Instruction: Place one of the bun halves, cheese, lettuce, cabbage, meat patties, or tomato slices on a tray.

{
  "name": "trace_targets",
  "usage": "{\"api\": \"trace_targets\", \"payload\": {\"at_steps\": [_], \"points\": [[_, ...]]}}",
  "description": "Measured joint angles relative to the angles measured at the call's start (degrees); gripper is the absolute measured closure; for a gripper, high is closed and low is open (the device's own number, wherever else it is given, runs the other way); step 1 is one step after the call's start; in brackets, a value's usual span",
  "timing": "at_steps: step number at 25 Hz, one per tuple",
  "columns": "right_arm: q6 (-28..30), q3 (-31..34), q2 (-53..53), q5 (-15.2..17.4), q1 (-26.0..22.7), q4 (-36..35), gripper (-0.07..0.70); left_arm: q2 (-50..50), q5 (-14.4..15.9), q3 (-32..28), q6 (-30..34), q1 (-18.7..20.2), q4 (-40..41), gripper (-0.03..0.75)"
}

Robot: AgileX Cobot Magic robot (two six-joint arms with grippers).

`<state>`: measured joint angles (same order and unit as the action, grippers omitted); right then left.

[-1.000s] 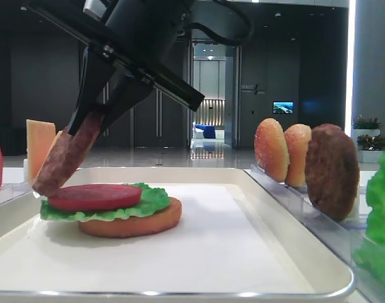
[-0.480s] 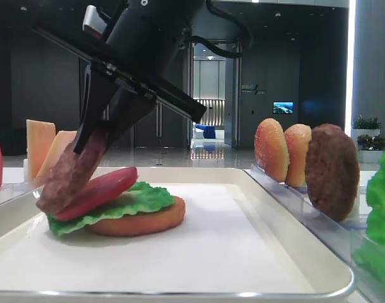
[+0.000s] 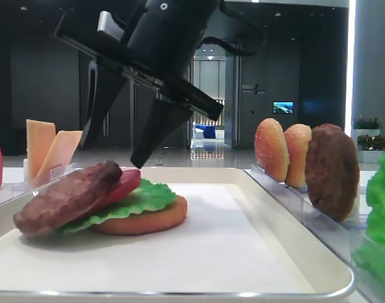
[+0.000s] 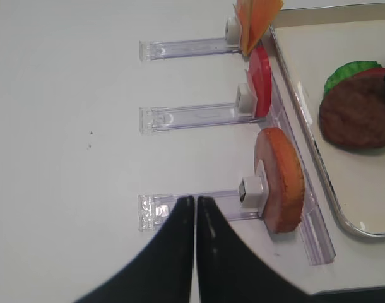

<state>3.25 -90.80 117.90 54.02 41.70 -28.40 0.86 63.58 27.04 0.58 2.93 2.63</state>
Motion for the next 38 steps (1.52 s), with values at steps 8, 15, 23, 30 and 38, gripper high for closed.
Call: {"api": "trace_targets", "payload": {"at_steps": [8,15,23,30,38], "points": [[0.77,-5.53,-5.6,5.42,-4.59,4.84,0.126,0.0,0.0,0.0,0.0,0.0,0.0,0.716],[-4.43,-6.45,-9.1,10.49,-5.12,13.84,0.124,0.0,0.0,0.0,0.0,0.0,0.0,0.716],[-13.37,-6.46,-11.44,15.59,-8.48,25.23,0.124,0.0,0.0,0.0,0.0,0.0,0.0,0.716],[-11.16,-6.65,-11.44,15.59,-26.92,27.66,0.124,0.0,0.0,0.0,0.0,0.0,0.0,0.716],[-9.26,-6.65,-14.1,15.75,-40.09,28.4,0.124,0.0,0.0,0.0,0.0,0.0,0.0,0.716]]}}
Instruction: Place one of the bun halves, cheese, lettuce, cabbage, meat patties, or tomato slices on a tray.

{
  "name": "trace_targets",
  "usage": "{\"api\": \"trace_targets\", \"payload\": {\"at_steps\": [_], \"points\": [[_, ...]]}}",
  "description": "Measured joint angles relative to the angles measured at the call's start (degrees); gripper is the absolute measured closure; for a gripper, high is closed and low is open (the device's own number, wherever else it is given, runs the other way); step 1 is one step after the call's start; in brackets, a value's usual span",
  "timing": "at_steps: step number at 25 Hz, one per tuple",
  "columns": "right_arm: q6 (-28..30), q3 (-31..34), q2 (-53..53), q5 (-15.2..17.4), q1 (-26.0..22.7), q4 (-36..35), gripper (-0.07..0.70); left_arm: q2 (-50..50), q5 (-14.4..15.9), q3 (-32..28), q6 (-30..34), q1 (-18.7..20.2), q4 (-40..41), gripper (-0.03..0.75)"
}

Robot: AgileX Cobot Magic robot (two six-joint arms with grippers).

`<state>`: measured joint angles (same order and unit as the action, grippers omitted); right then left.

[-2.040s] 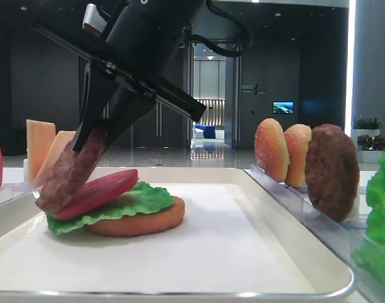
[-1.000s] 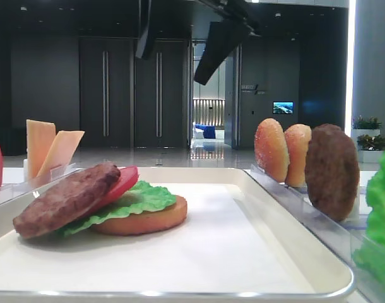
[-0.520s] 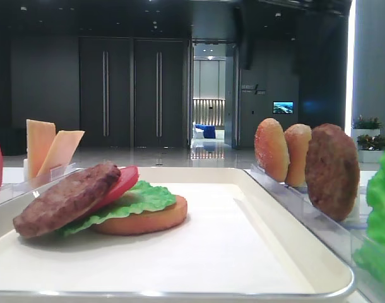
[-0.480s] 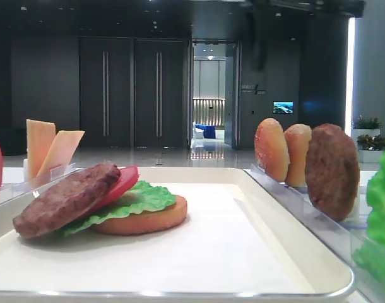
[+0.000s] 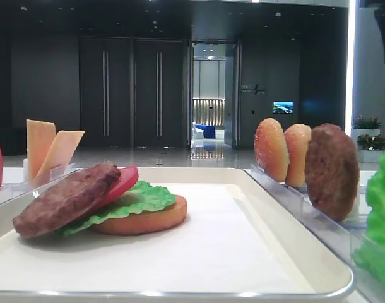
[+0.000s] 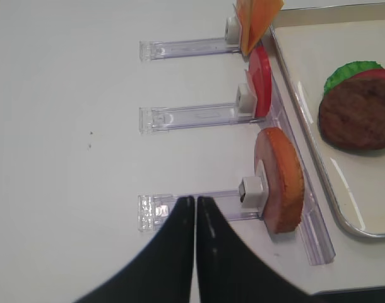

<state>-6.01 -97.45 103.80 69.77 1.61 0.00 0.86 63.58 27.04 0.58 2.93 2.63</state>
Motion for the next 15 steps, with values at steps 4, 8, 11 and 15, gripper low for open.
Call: {"api": "trace_targets", "payload": {"at_steps": [4,8,11,15], "points": [[1.09,1.89,-5.03,0.0,-1.61,0.0,0.124,0.0,0.0,0.0,0.0,0.0,0.0,0.716],[1.36,10.59,-12.99,-0.21,-1.61,0.51,0.124,0.0,0.0,0.0,0.0,0.0,0.0,0.716],[0.3,22.48,-21.02,-0.25,-1.61,2.7,0.124,0.0,0.0,0.0,0.0,0.0,0.0,0.716],[-0.89,39.38,-32.23,0.01,-1.61,3.49,0.125,0.0,0.0,0.0,0.0,0.0,0.0,0.716]]}}
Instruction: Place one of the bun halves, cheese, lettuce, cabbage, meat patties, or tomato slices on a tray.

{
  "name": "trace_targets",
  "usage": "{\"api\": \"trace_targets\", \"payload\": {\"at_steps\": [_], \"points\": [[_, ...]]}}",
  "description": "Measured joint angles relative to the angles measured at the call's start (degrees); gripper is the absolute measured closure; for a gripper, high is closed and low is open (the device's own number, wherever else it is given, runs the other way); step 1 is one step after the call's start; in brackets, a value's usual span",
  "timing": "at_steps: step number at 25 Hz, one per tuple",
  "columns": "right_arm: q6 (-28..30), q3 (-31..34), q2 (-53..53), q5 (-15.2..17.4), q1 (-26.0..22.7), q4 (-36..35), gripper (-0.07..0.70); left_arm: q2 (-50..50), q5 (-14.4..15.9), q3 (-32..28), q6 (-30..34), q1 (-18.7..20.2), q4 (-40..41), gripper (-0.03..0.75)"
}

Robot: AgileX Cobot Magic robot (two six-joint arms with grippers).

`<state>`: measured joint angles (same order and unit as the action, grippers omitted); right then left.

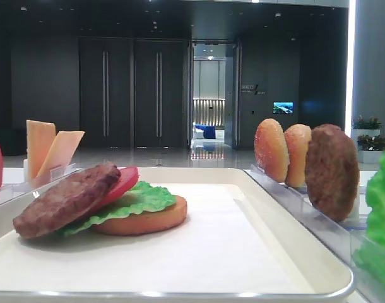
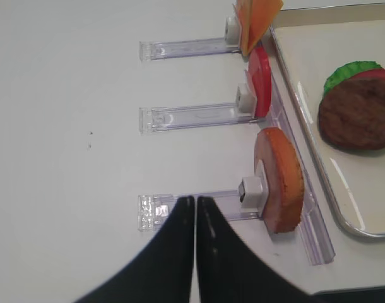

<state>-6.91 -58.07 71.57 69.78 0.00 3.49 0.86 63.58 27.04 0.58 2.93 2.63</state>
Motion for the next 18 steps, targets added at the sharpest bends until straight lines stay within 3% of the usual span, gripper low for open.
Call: {"api": "trace_targets", "payload": {"at_steps": [5,9,18], "points": [[-1.65,16.51,-16.34,-1.83,0.0,-0.54,0.142,0.0,0.0,0.0,0.0,0.0,0.0,0.716],[-1.98,25.61,-30.16,-3.58,0.0,-0.3,0.145,0.0,0.0,0.0,0.0,0.0,0.0,0.716],[0.2,28.53,-50.44,-4.45,0.0,-0.63,0.145,0.0,0.0,0.0,0.0,0.0,0.0,0.716]]}}
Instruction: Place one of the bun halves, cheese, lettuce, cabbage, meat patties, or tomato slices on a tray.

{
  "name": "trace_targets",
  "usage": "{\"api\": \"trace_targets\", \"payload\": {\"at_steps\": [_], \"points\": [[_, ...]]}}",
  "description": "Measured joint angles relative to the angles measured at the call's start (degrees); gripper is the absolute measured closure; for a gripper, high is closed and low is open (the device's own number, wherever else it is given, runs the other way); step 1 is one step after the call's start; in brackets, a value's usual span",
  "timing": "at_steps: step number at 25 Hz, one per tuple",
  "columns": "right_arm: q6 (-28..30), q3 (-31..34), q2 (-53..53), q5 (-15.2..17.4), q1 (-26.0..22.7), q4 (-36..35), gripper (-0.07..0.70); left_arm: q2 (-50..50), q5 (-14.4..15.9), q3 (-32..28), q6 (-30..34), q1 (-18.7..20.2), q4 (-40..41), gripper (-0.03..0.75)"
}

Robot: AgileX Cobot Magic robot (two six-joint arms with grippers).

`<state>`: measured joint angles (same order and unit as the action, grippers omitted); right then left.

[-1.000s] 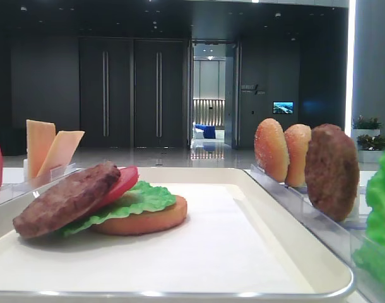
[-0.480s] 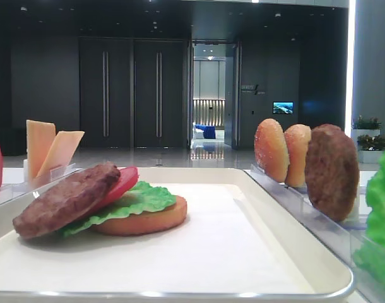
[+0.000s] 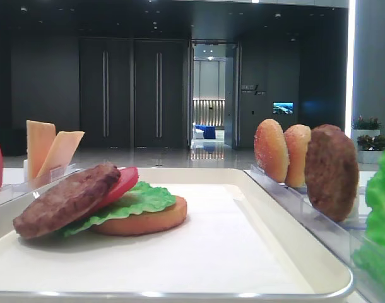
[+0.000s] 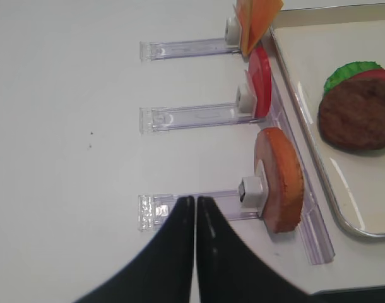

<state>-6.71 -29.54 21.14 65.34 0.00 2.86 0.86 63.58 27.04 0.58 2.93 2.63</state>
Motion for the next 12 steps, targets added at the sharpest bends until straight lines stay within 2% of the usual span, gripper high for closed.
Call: {"api": "trace_targets", "payload": {"at_steps": [12], "points": [[1.81,0.0,-21.23,-0.02,0.0,-0.12,0.145,0.0,0.0,0.0,0.0,0.0,-0.02,0.716]]}}
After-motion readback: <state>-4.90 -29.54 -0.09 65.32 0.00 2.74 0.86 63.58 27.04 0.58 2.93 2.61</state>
